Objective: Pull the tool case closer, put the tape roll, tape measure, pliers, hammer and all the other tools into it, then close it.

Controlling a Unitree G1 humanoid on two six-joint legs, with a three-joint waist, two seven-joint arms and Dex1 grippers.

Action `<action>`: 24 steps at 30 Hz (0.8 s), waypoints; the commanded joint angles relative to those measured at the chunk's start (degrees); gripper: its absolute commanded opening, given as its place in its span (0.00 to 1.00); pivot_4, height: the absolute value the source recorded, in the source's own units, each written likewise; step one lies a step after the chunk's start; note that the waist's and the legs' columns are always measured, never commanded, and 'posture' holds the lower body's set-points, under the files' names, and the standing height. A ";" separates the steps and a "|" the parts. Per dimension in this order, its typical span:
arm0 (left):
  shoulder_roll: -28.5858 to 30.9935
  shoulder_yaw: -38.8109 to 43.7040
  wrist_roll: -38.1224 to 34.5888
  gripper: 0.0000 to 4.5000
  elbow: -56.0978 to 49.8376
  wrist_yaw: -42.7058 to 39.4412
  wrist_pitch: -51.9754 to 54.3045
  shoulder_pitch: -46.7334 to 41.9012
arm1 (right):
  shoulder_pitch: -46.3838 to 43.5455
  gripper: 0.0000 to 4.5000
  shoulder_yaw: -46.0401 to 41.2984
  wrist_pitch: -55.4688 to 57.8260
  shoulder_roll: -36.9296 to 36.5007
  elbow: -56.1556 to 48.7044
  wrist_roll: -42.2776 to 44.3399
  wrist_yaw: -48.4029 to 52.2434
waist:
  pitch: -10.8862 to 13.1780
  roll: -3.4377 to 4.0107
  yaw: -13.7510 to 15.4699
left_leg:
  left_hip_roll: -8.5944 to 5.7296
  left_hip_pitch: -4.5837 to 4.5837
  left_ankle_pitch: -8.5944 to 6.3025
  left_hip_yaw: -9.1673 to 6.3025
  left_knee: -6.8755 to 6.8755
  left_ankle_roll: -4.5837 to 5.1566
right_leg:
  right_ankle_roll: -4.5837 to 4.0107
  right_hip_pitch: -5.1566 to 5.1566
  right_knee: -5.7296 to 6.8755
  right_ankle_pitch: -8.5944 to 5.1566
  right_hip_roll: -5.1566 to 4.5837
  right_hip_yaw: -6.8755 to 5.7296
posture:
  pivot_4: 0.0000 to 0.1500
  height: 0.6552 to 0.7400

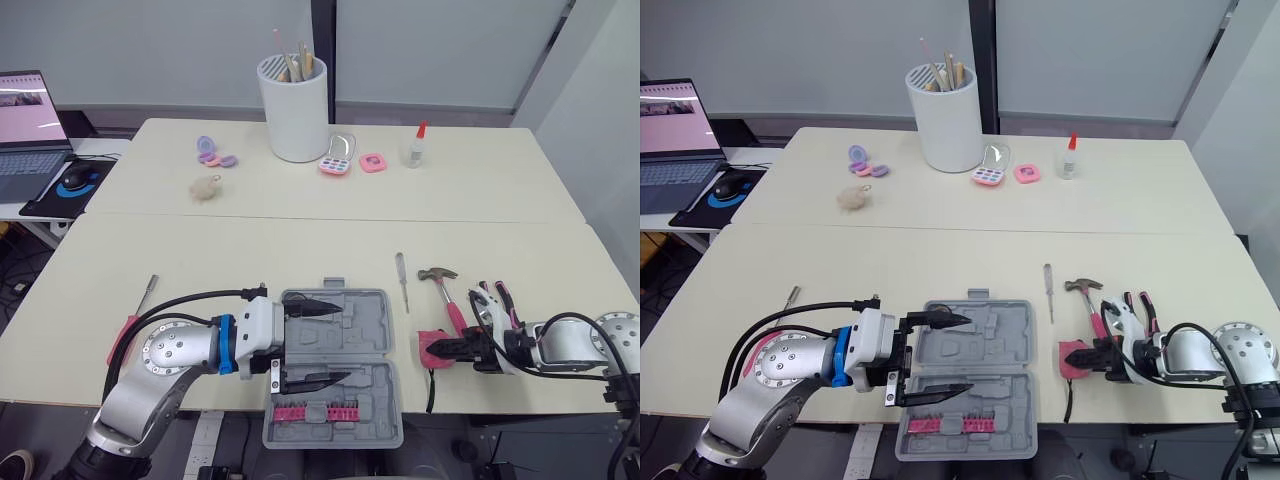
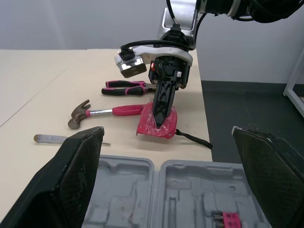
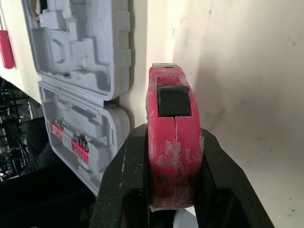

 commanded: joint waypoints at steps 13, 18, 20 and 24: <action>-0.16 -0.40 0.84 1.00 -3.97 1.40 -0.05 0.53 | 2.17 0.60 -3.19 3.26 2.74 -3.28 -6.58 3.34 | 0.00 0.00 -0.03 | 0.07 -0.05 0.00 0.39 0.03 0.00 | 0.20 -0.26 0.01 0.14 0.19 0.45 | 1.00 1.00; -0.32 -0.80 0.56 1.00 -4.69 1.88 0.88 -0.10 | 1.64 0.91 -2.43 4.74 -3.60 -7.92 -11.30 10.49 | 0.00 0.00 -0.01 | 0.05 -0.07 0.00 0.43 0.04 0.00 | 0.23 -0.27 -0.01 0.15 0.18 0.49 | 1.00 1.00; -0.34 -0.88 0.58 1.00 -4.74 1.91 0.84 -0.04 | 1.70 0.99 -1.44 5.37 -7.91 -11.54 -12.51 15.78 | 0.00 0.01 0.08 | 0.04 -0.09 0.00 0.42 0.03 0.00 | 0.24 -0.27 -0.04 0.15 0.17 0.48 | 1.00 1.00; -0.61 -1.23 1.27 1.00 -4.45 2.06 0.14 0.08 | 1.90 0.99 -0.24 1.08 -16.55 -20.85 -14.54 31.94 | 0.01 0.04 0.08 | 0.08 -0.16 0.00 0.40 0.02 0.00 | 0.25 -0.37 -0.06 0.15 0.20 0.46 | 1.00 1.00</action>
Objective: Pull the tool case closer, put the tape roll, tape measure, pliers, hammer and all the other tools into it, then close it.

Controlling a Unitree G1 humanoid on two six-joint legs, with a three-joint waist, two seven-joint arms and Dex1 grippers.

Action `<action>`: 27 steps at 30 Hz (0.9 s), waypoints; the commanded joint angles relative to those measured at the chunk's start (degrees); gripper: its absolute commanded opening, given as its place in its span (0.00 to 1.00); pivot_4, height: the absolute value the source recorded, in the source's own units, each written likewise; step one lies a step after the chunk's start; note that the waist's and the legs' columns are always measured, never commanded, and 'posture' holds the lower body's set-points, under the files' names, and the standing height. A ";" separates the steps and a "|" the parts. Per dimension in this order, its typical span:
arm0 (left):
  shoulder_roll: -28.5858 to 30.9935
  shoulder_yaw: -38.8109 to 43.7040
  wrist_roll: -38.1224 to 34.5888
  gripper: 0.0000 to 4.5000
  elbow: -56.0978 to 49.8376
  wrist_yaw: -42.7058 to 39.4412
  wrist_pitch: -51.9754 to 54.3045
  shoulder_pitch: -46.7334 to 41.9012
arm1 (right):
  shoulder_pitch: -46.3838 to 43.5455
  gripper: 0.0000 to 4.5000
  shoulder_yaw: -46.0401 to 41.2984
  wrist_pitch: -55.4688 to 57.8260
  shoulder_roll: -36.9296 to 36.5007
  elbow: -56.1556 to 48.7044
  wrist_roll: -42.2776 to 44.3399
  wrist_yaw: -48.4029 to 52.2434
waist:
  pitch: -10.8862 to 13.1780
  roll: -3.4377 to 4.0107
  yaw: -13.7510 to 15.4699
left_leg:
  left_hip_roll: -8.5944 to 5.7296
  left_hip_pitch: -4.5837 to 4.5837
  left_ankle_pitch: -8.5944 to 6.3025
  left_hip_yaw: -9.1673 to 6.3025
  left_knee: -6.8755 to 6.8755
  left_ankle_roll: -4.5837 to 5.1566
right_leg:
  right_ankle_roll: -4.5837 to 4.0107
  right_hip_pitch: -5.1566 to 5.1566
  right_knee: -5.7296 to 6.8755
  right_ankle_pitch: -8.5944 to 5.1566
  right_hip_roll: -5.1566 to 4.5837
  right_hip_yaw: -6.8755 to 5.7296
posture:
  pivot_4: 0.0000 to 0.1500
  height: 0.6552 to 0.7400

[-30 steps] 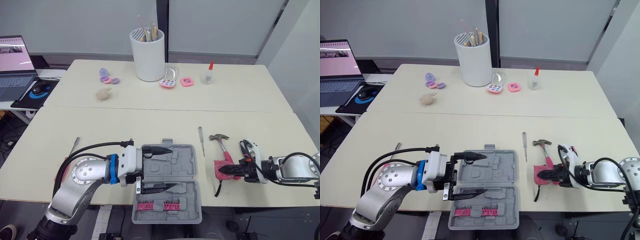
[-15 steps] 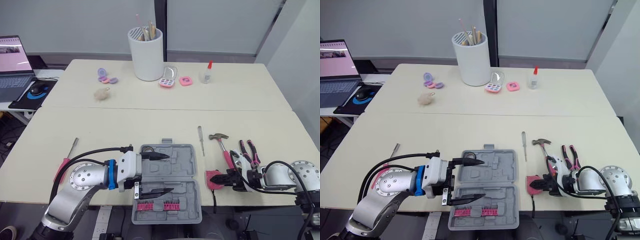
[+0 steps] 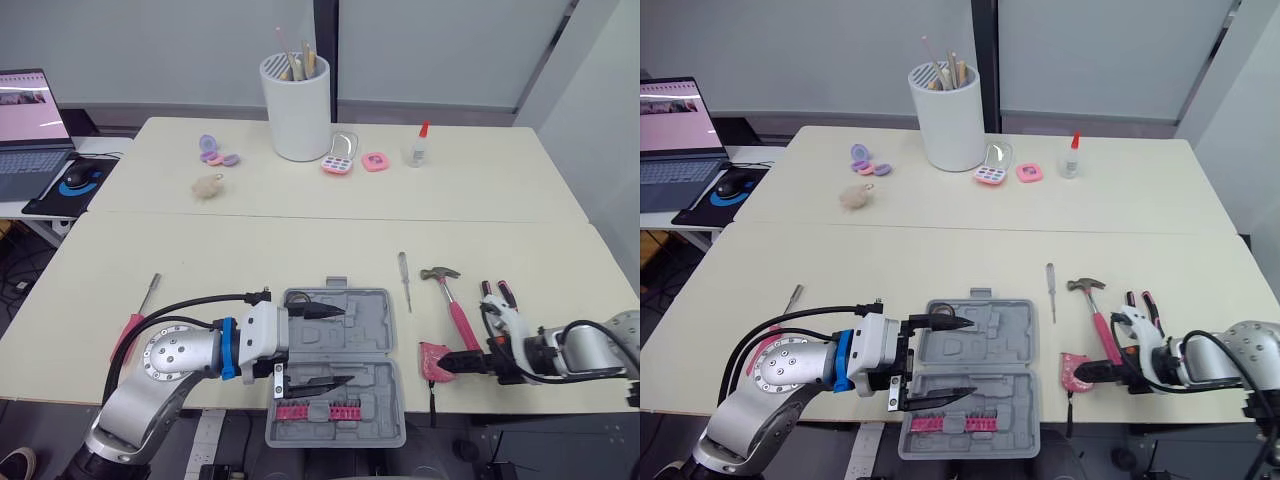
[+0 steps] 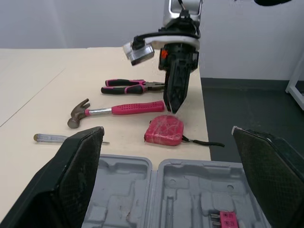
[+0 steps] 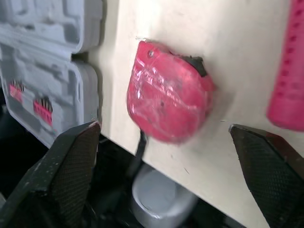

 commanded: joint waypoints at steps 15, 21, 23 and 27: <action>-0.26 -2.55 3.18 1.00 -0.03 -2.68 -5.12 -0.06 | 17.55 0.99 5.70 -103.65 2.01 10.63 -57.84 46.96 | -0.06 0.08 -0.02 | 0.08 0.11 -0.01 0.09 0.05 -0.03 | 0.21 0.27 -0.50 0.29 0.07 0.09 | 1.00 1.00; 0.04 -3.11 3.28 1.00 0.23 -3.85 -6.33 0.63 | 13.38 0.99 8.73 -107.41 7.91 18.14 -62.57 46.46 | -0.07 0.11 -0.10 | 0.10 0.31 0.00 0.07 0.03 -0.03 | -0.11 0.48 -0.50 0.47 0.09 0.08 | 1.00 1.00; 0.11 -3.26 3.36 1.00 -0.08 -3.94 -6.46 1.08 | 12.21 0.99 9.54 -108.46 8.91 20.17 -63.70 46.95 | -0.07 0.11 -0.10 | 0.09 0.33 -0.01 0.06 0.04 -0.03 | -0.13 0.52 -0.51 0.48 0.08 0.08 | 1.00 1.00; 0.10 -2.95 3.63 1.00 0.20 -4.07 -7.01 1.62 | 11.13 0.99 10.46 -108.52 10.05 21.91 -64.32 47.65 | -0.08 0.12 0.01 | 0.06 0.33 -0.01 0.05 0.05 -0.03 | -0.15 0.56 -0.51 0.49 0.04 0.06 | 1.00 1.00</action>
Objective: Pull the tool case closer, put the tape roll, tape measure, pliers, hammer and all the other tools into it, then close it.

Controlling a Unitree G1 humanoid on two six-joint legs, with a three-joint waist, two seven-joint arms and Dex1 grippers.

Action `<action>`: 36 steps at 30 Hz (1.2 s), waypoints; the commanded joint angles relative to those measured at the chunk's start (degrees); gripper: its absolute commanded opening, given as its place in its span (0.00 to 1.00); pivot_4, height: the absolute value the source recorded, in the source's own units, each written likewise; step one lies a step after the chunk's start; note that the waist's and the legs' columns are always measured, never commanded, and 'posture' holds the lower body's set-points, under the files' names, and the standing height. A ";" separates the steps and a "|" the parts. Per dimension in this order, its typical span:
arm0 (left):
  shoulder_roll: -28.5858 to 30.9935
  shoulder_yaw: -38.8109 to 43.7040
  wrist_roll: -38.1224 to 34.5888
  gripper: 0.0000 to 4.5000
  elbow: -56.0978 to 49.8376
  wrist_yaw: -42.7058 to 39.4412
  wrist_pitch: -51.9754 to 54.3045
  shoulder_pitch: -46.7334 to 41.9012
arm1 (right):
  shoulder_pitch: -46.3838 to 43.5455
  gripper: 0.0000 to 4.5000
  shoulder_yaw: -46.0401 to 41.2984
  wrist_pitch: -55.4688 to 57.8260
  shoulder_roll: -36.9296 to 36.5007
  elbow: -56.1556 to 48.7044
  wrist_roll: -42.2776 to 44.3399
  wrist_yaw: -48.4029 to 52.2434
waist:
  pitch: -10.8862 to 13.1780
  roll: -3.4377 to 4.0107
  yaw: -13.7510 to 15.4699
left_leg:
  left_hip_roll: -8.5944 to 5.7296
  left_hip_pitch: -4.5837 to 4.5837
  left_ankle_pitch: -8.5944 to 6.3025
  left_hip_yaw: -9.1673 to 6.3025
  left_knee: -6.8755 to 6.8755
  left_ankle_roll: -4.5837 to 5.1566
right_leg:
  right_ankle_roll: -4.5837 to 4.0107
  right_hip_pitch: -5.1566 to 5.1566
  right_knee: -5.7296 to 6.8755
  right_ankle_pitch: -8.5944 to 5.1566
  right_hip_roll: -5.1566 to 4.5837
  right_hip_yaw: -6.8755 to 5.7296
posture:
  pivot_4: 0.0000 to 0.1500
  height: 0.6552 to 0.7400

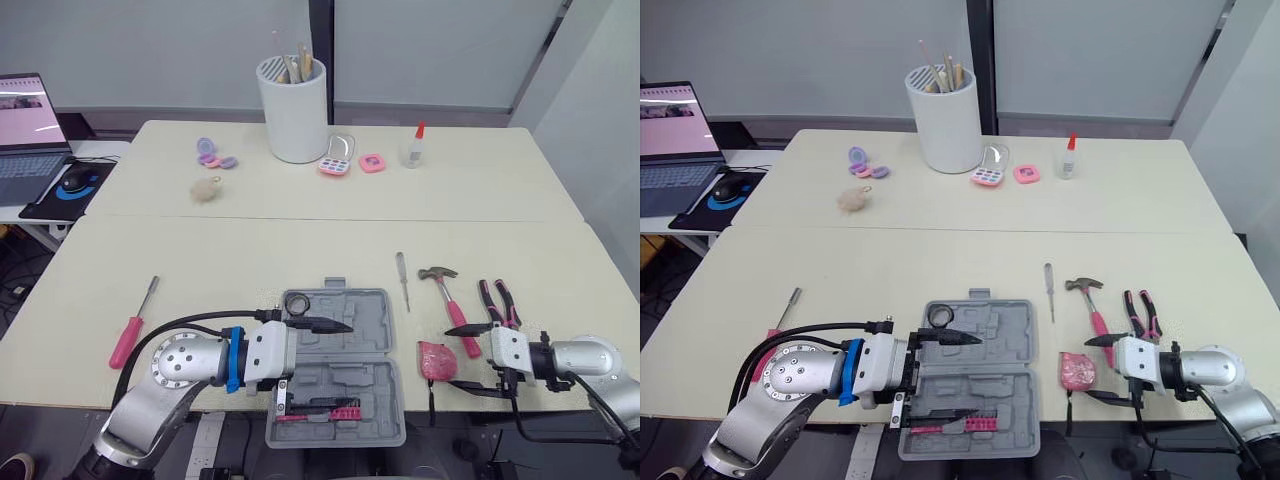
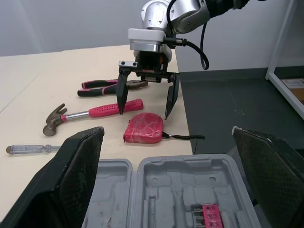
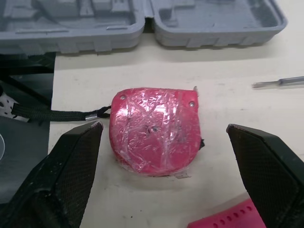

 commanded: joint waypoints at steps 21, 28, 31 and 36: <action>-0.26 0.05 1.61 1.00 1.35 -0.09 -4.16 0.75 | -2.90 0.90 1.66 -0.62 4.57 3.86 -2.19 -0.91 | -0.02 0.04 0.02 | 0.01 0.10 0.00 -0.02 0.01 0.00 | -0.03 0.11 0.01 0.02 -0.03 -0.02 | 1.00 1.00; -0.27 0.66 1.57 1.00 1.34 0.25 -3.78 0.39 | -1.75 0.69 0.63 -1.90 3.19 2.47 -1.45 -0.28 | -0.02 0.04 0.03 | 0.01 0.11 0.00 -0.03 0.01 0.00 | -0.04 0.13 0.01 0.02 -0.03 -0.03 | 1.00 1.00; -0.11 2.55 0.86 1.00 2.20 0.75 -4.07 0.69 | -1.17 0.69 -0.36 0.56 1.38 -3.28 0.22 0.49 | -0.03 0.05 0.03 | -0.01 0.11 0.00 -0.03 0.01 0.00 | -0.04 0.13 0.02 0.02 -0.04 -0.03 | 1.00 1.00; 0.78 7.70 -3.00 1.00 2.71 2.14 -0.69 1.98 | -5.50 0.69 1.15 17.85 -2.17 -20.25 -0.05 0.23 | -0.04 0.11 -0.34 | 0.13 0.18 0.00 -0.05 0.02 0.00 | -0.10 0.14 0.09 0.06 -0.15 -0.04 | 1.00 1.00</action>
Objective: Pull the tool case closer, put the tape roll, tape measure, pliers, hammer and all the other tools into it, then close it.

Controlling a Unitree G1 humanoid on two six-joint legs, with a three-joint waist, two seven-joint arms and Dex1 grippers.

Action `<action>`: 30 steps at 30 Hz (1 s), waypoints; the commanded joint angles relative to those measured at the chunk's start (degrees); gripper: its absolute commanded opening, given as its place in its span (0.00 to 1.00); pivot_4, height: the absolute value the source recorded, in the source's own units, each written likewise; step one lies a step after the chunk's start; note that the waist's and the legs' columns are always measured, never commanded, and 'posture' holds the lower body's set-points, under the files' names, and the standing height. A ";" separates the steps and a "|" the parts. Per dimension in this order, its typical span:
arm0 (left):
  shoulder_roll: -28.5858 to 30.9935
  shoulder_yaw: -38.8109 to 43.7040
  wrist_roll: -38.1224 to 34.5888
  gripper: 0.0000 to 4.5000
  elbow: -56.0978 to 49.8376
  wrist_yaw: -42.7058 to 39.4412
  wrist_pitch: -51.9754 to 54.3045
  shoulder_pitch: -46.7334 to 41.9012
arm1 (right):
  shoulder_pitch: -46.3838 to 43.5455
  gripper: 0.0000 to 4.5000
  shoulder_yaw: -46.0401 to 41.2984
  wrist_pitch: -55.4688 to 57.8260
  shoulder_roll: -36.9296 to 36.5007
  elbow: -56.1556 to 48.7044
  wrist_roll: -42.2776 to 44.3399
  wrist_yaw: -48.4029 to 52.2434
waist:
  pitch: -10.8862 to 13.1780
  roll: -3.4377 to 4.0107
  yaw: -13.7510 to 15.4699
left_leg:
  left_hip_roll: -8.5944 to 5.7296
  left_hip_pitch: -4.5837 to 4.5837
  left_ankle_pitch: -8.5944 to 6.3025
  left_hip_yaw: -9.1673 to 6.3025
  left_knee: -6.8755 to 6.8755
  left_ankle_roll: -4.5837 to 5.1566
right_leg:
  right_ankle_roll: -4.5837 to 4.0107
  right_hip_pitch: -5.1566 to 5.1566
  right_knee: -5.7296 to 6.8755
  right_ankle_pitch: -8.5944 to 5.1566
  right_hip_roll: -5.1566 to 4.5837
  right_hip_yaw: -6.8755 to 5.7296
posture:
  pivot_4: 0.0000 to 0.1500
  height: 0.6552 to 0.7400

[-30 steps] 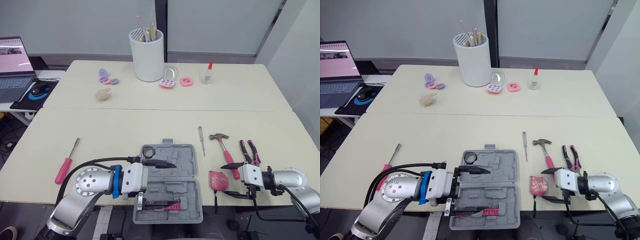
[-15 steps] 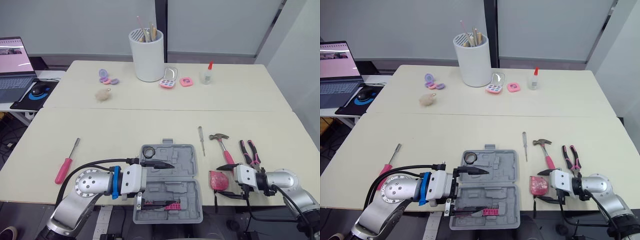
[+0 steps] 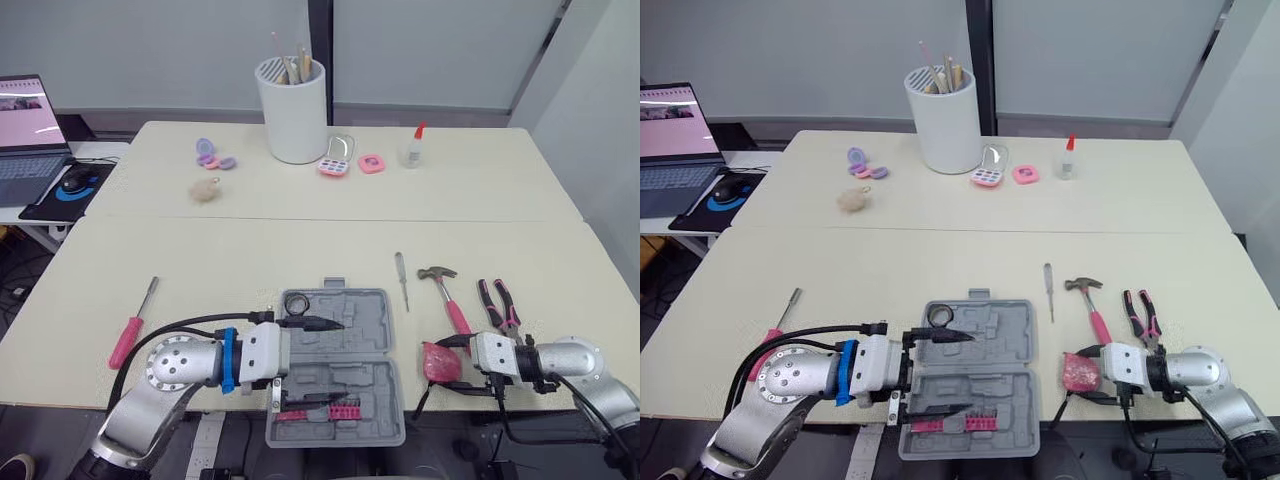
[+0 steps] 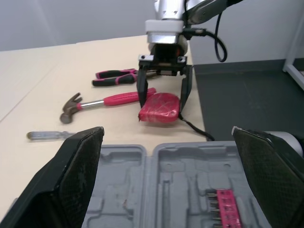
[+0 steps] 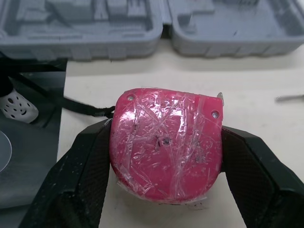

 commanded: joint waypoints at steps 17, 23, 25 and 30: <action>3.86 10.19 -7.12 1.00 -0.96 4.95 14.10 -1.45 | -33.31 0.69 21.43 40.19 10.03 -12.66 -13.98 -2.32 | 0.00 -0.02 0.25 | -0.20 -0.15 0.00 -0.08 0.01 -0.01 | -0.03 -0.13 0.02 0.03 -0.20 -0.09 | 1.00 1.00; 3.76 10.09 -6.08 1.00 0.13 4.82 13.46 -2.16 | -34.51 0.69 27.10 37.66 12.19 -7.79 -21.07 -3.43 | 0.00 -0.01 0.19 | -0.21 -0.21 0.00 -0.02 0.01 0.00 | -0.04 -0.31 0.19 0.03 -0.23 -0.05 | 1.00 1.00; 3.68 10.08 -5.78 1.00 0.51 4.61 12.99 -2.06 | -34.59 0.69 27.61 36.77 13.39 -5.96 -22.36 -4.18 | 0.00 -0.02 0.17 | -0.21 -0.24 0.00 0.04 0.01 0.00 | -0.04 -0.46 0.37 0.03 -0.23 0.01 | 1.00 1.00; 3.48 9.83 -4.96 1.00 0.80 4.09 11.61 -1.16 | -35.06 0.69 27.47 34.21 15.91 -2.08 -24.42 -5.43 | 0.00 -0.01 -0.02 | -0.19 -0.22 0.01 0.07 0.03 -0.01 | -0.07 -0.59 0.64 0.01 -0.21 0.05 | 1.00 1.00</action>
